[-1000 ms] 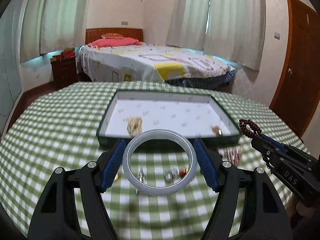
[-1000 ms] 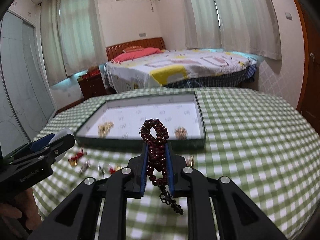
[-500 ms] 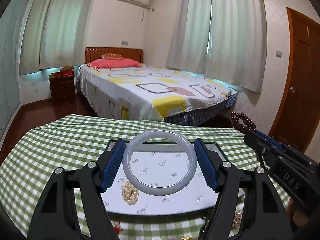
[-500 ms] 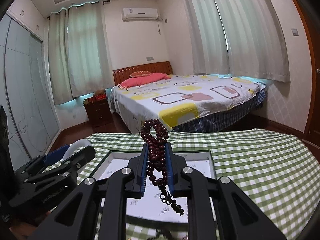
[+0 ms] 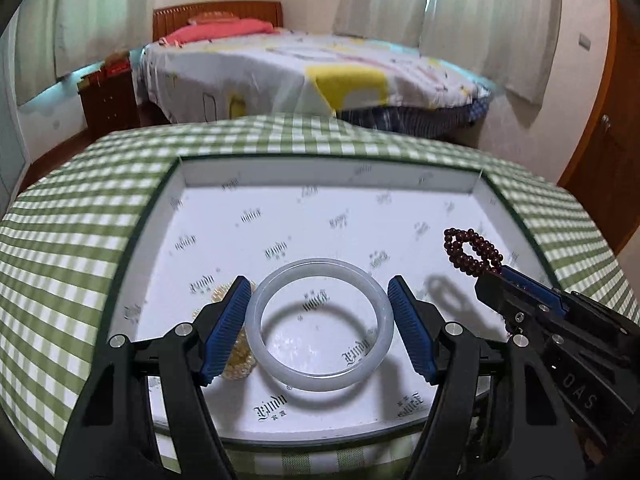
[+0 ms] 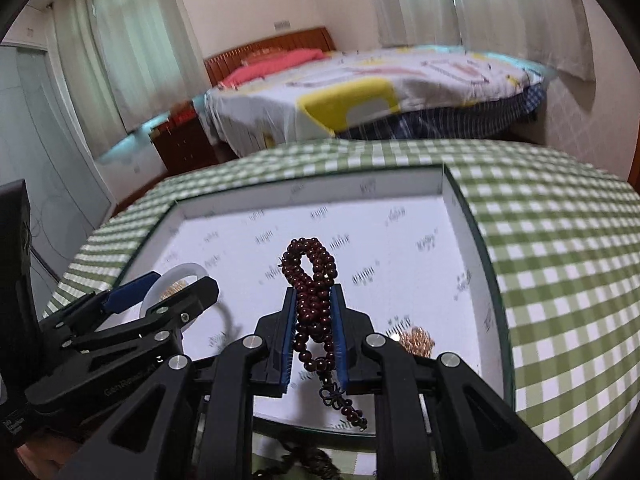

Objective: Organize jewelry
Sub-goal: 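Lift the bangle and bead bracelet into the box and open both tools, then withdraw both tools from the box toward the remaining jewelry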

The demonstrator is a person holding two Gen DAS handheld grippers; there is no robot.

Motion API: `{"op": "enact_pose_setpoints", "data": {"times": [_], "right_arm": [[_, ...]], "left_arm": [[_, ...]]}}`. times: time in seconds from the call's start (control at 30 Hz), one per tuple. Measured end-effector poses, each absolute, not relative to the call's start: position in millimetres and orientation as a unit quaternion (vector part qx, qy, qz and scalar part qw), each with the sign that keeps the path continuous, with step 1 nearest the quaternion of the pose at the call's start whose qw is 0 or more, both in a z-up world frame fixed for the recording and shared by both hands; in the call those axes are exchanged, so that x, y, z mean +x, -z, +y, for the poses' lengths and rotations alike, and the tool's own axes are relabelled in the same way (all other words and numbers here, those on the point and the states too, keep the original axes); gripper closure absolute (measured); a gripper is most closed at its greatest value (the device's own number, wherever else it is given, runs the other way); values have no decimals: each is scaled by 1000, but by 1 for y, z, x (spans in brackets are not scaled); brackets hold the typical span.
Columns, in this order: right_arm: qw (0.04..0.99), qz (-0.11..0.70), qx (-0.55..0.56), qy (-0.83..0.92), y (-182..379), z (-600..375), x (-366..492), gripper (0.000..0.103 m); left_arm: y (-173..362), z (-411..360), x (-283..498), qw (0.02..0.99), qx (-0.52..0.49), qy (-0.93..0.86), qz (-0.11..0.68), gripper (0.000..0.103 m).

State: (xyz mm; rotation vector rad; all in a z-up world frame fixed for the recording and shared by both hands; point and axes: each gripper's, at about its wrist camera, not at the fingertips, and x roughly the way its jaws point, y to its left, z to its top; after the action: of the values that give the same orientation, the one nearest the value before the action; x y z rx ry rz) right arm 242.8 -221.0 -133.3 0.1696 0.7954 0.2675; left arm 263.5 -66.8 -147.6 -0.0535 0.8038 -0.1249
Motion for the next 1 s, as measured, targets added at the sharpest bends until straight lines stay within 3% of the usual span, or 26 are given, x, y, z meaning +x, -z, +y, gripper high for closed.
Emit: {"op": "enact_pose_setpoints", "data": {"times": [0.27, 0.47, 0.63, 0.77, 1.0], "right_arm": [[897, 413, 83, -133, 143, -223, 248, 84], [897, 414, 87, -128, 145, -225, 247, 61], [897, 413, 86, -128, 145, -225, 246, 59], [899, 410, 90, -127, 144, -227, 245, 51], [903, 401, 90, -126, 137, -230, 242, 51]], "left_arm": [[160, -70, 274, 904, -19, 67, 423, 34], [162, -71, 273, 901, -19, 70, 428, 33], [159, -71, 272, 904, -19, 69, 421, 32], [157, -69, 271, 905, -25, 70, 419, 31], [146, -65, 262, 912, -32, 67, 403, 25]]}}
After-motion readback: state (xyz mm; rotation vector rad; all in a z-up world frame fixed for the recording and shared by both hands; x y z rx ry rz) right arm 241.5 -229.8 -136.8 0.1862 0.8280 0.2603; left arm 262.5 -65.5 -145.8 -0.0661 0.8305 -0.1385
